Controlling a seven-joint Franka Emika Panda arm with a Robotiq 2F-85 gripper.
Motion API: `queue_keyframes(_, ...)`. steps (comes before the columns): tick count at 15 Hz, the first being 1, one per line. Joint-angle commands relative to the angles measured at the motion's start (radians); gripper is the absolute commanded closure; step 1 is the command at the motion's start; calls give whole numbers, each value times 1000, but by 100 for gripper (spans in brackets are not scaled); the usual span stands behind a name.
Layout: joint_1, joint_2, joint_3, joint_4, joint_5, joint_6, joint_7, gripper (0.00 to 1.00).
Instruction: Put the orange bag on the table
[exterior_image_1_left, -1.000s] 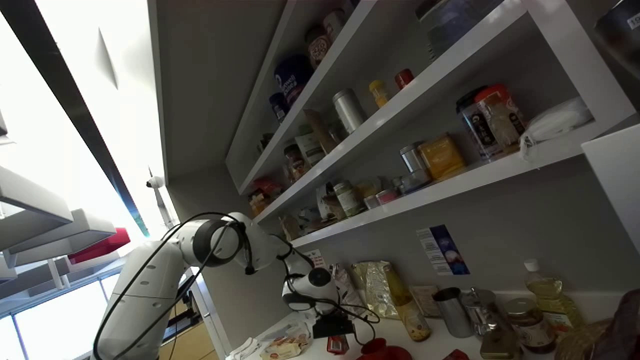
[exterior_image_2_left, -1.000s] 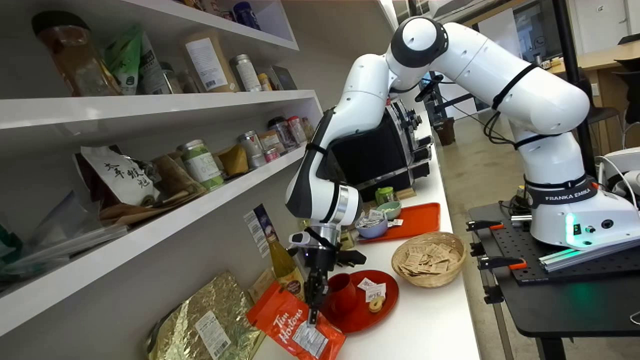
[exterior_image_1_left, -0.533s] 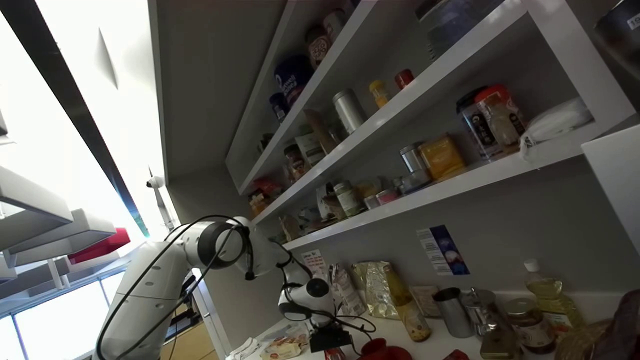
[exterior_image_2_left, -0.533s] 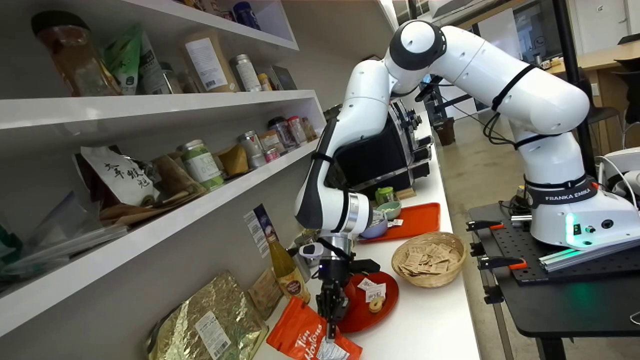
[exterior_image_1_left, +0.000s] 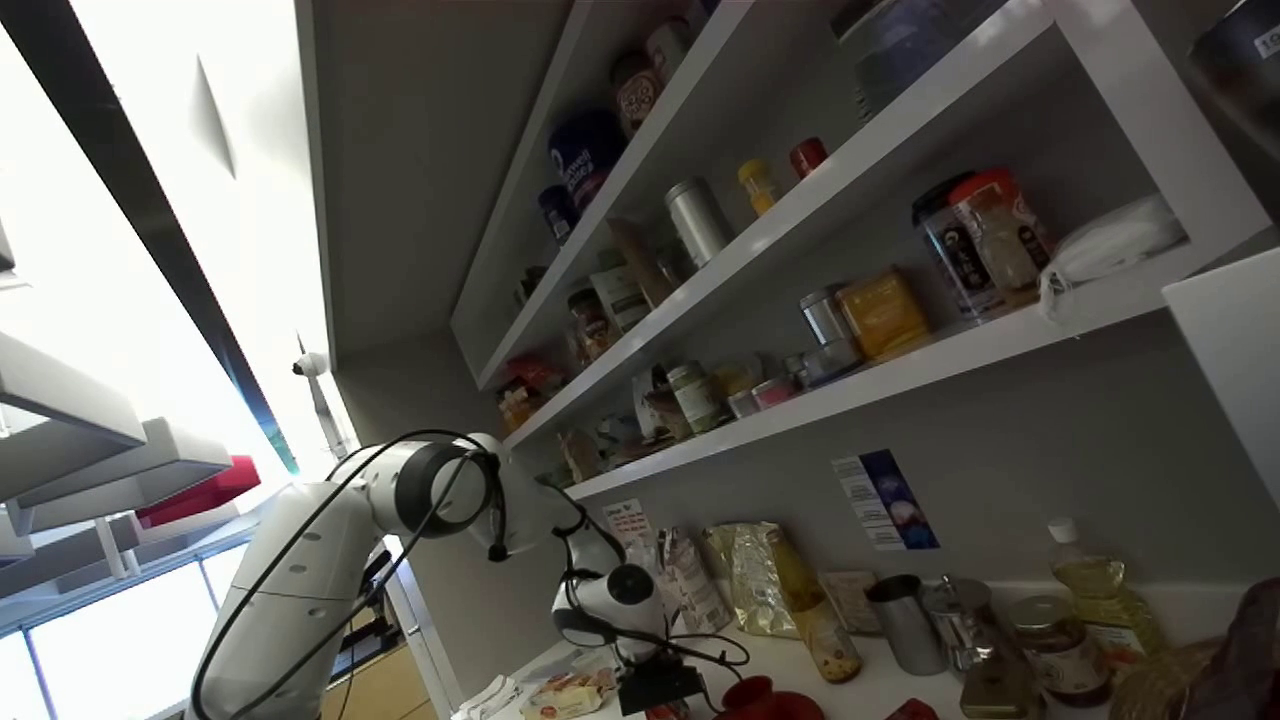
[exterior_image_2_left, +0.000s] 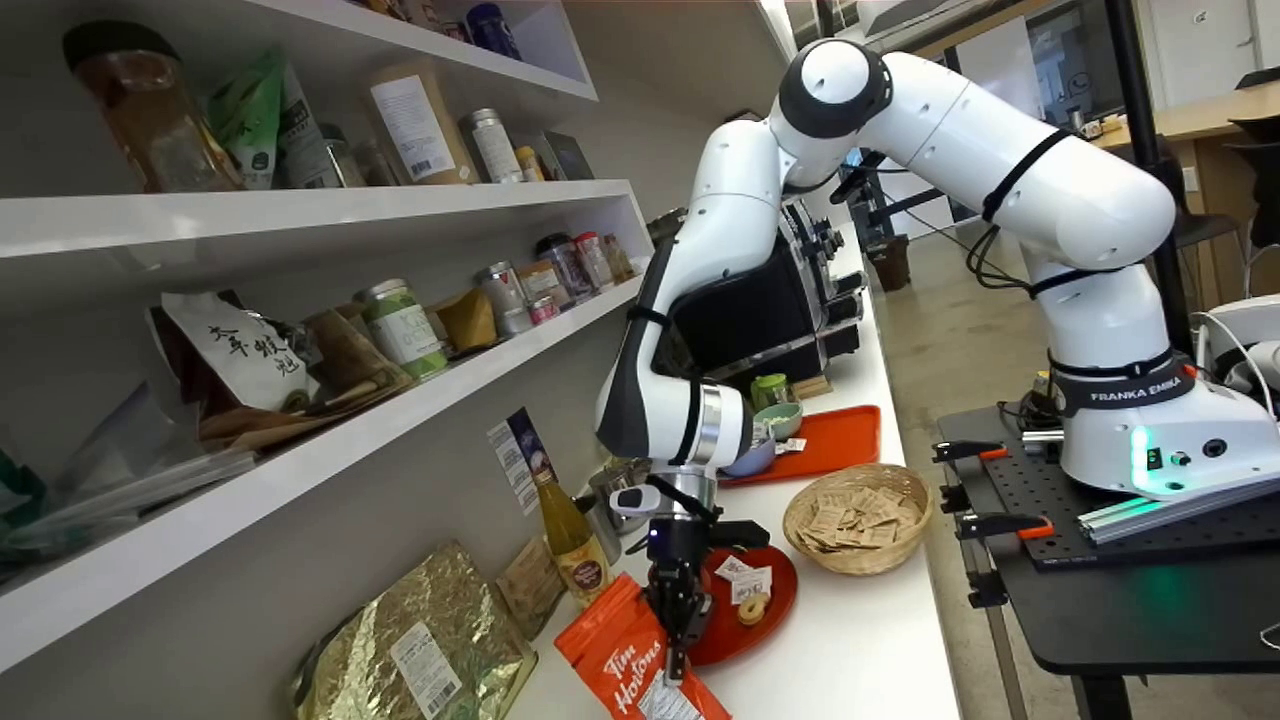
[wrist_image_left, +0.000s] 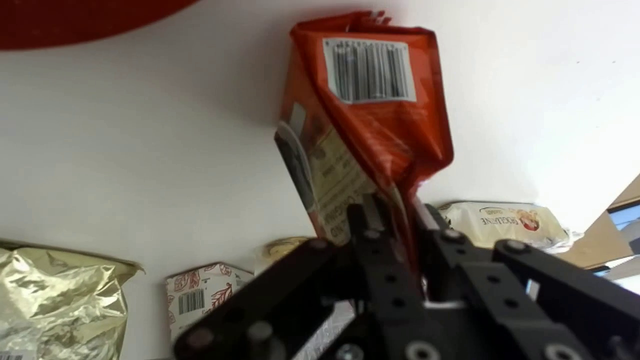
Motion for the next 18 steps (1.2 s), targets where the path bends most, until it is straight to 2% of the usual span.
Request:
queue_keyframes(1,-1,-73,11,-74,13,14,30,49)
queue_keyframes(6,14,-286,1,-222,-92,-56,250,13)
queue_keyframes(8,20,-394,-4,-280,-168,-111,371,0)
queue_keyframes(9,26,-447,-13,-308,-220,-138,446,0)
queue_keyframes(12,68,-622,-105,-429,-400,-228,667,0)
queue_keyframes(14,38,-736,-131,-475,-532,-310,816,0)
queue_keyframes(15,104,-794,-229,-484,-585,-360,892,0)
queue_keyframes(18,108,-939,-350,-510,-720,-482,1037,0)
